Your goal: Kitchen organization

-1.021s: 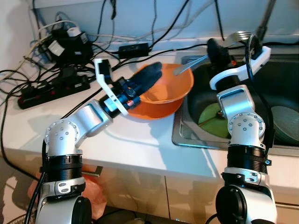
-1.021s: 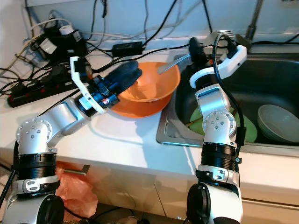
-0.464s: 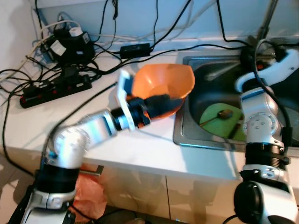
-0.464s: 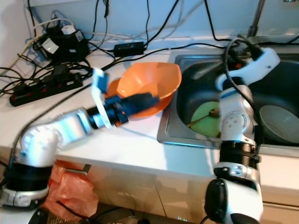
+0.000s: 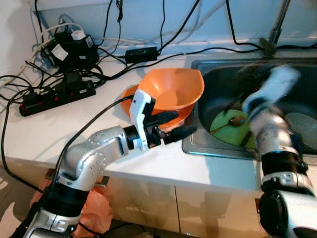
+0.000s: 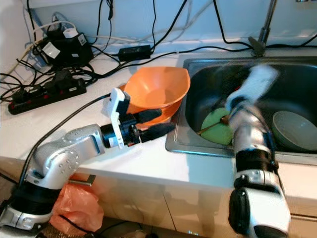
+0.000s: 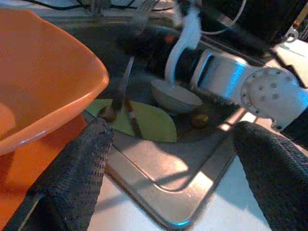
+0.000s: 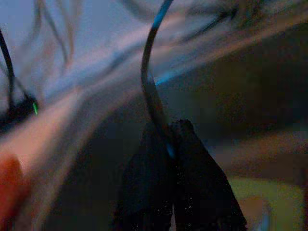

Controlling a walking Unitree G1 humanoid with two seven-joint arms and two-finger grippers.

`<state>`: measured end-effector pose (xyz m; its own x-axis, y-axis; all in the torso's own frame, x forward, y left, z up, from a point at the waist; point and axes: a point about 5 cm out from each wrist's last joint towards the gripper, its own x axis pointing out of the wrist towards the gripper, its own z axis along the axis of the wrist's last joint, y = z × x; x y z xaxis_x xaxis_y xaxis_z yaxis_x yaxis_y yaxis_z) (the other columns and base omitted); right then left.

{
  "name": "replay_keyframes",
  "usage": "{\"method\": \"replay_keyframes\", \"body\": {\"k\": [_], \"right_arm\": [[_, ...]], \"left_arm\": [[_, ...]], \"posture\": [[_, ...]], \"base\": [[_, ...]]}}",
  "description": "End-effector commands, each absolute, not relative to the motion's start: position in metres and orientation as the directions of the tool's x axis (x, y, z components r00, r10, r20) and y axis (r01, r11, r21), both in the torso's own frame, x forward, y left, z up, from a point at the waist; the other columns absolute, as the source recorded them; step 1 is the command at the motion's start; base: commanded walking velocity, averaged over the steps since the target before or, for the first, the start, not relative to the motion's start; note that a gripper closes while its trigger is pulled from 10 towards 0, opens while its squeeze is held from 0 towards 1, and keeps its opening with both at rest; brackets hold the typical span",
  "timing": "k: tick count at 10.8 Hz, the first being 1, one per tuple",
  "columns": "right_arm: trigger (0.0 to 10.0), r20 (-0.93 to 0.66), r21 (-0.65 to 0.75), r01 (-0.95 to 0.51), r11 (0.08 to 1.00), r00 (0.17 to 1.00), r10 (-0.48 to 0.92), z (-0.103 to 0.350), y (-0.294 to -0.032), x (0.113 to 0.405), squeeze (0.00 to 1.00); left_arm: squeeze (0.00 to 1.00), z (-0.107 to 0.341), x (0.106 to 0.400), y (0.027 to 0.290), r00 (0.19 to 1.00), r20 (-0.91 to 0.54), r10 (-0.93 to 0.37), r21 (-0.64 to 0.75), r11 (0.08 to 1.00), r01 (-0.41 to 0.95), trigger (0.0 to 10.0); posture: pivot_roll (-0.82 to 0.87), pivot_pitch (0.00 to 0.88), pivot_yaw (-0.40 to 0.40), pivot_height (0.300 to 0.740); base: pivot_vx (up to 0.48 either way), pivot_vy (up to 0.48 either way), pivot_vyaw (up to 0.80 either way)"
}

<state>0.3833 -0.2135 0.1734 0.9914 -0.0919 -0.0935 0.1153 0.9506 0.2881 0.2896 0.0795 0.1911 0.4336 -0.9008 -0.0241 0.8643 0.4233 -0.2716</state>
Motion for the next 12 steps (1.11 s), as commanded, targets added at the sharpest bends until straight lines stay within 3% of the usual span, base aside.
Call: {"method": "replay_keyframes", "body": {"k": [1, 6, 8, 10, 12], "right_arm": [[10.0, -0.1, 0.248, 0.067, 0.967, 0.994, -0.043, 0.177, -0.205, 0.389, 0.0], [10.0, -0.241, 0.147, 0.063, 0.987, 0.97, -0.026, 0.149, -0.204, 0.389, 0.0], [10.0, -0.295, 0.122, 0.09, 0.988, 0.954, -0.051, 0.14, -0.208, 0.387, 0.0], [10.0, -0.317, 0.124, 0.109, 0.986, 0.946, -0.065, 0.137, -0.21, 0.387, 1.0], [10.0, -0.307, 0.096, 0.084, 0.992, 0.95, -0.05, 0.141, -0.207, 0.389, 1.0]], "left_arm": [[1.0, 0.19, 0.288, 0.083, 0.436, -0.035, -0.899, -0.244, 0.431, 0.869, 10.0], [1.0, 0.186, 0.285, 0.078, 0.42, -0.056, -0.906, -0.204, 0.422, 0.883, 10.0], [0.91, 0.187, 0.285, 0.078, 0.422, -0.055, -0.905, -0.197, 0.424, 0.884, 10.0], [0.85, 0.187, 0.286, 0.079, 0.428, -0.056, -0.902, -0.19, 0.431, 0.882, 10.0], [0.85, 0.185, 0.286, 0.081, 0.43, -0.065, -0.9, -0.18, 0.435, 0.883, 10.0]], "posture": [[0.13, 0.049, 0.166, 0.74], [0.13, 0.07, 0.172, 0.74], [0.14, 0.07, 0.172, 0.74], [0.14, 0.067, 0.167, 0.74], [0.14, 0.066, 0.165, 0.74]], "base": [[0.0, 0.0, 0.0], [0.0, 0.0, 0.0], [0.0, 0.0, 0.0], [0.0, 0.0, 0.0], [0.0, 0.0, 0.0]]}}
